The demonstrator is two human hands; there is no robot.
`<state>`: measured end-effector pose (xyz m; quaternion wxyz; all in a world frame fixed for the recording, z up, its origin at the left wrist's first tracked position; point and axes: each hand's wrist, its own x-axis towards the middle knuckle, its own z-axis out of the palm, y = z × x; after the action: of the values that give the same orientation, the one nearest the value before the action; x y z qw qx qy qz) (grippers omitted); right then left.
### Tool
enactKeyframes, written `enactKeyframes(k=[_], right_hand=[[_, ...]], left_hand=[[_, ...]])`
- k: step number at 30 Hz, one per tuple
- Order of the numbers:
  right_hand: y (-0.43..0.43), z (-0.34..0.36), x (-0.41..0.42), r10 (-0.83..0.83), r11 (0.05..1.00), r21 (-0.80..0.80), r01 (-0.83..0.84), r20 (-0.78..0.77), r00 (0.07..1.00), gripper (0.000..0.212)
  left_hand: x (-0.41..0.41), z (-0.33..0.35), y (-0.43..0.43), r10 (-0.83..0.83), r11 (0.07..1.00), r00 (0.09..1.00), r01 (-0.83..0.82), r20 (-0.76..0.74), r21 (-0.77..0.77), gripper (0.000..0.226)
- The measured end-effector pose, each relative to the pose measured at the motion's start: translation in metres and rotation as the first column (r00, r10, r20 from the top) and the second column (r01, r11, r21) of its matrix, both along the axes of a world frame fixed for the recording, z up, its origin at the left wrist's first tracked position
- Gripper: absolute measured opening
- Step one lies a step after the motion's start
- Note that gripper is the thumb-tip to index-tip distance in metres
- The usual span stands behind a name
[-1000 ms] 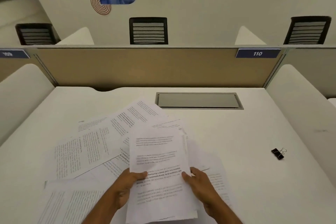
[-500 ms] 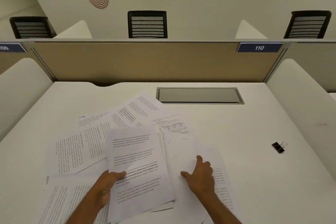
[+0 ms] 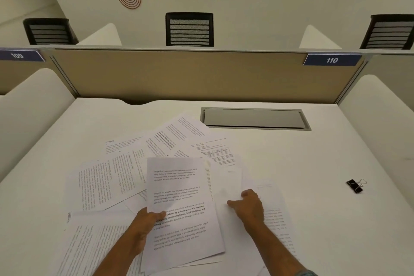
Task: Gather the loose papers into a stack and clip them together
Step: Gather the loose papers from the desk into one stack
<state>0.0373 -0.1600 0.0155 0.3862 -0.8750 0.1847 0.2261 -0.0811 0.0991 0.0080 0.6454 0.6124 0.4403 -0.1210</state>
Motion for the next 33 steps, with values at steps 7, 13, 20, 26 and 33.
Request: enactKeyframes(k=[7, 13, 20, 26, 33], right_hand=[[0.001, -0.007, 0.007, -0.021, 0.999, 0.027, 0.016, 0.177, 0.984, 0.019], [-0.044, 0.007, 0.027, -0.271, 0.962, 0.119, 0.244, 0.441, 0.856, 0.012], [-0.093, 0.045, 0.052, -0.593, 0.798, 0.373, 0.473, 0.622, 0.511, 0.019], [-0.116, 0.086, 0.065, -0.634, 0.772, 0.504, 0.387, 0.661, 0.402, 0.019], [-0.131, 0.098, 0.063, -0.354, 0.798, 0.592, 0.108, 0.317, 0.880, 0.013]], left_hand=[[-0.001, 0.003, 0.004, -0.009, 0.999, 1.000, 0.009, 0.003, -0.050, 0.032], [0.000, 0.013, 0.004, 0.001, 0.986, 0.998, 0.008, 0.056, -0.168, 0.035], [0.028, 0.043, -0.023, 0.096, 0.942, 0.957, 0.002, 0.274, -0.336, 0.034], [0.059, 0.070, -0.066, 0.069, 0.930, 0.926, 0.075, 0.371, -0.359, 0.044], [0.076, 0.091, -0.106, 0.051, 0.933, 0.900, 0.111, 0.432, -0.342, 0.036]])
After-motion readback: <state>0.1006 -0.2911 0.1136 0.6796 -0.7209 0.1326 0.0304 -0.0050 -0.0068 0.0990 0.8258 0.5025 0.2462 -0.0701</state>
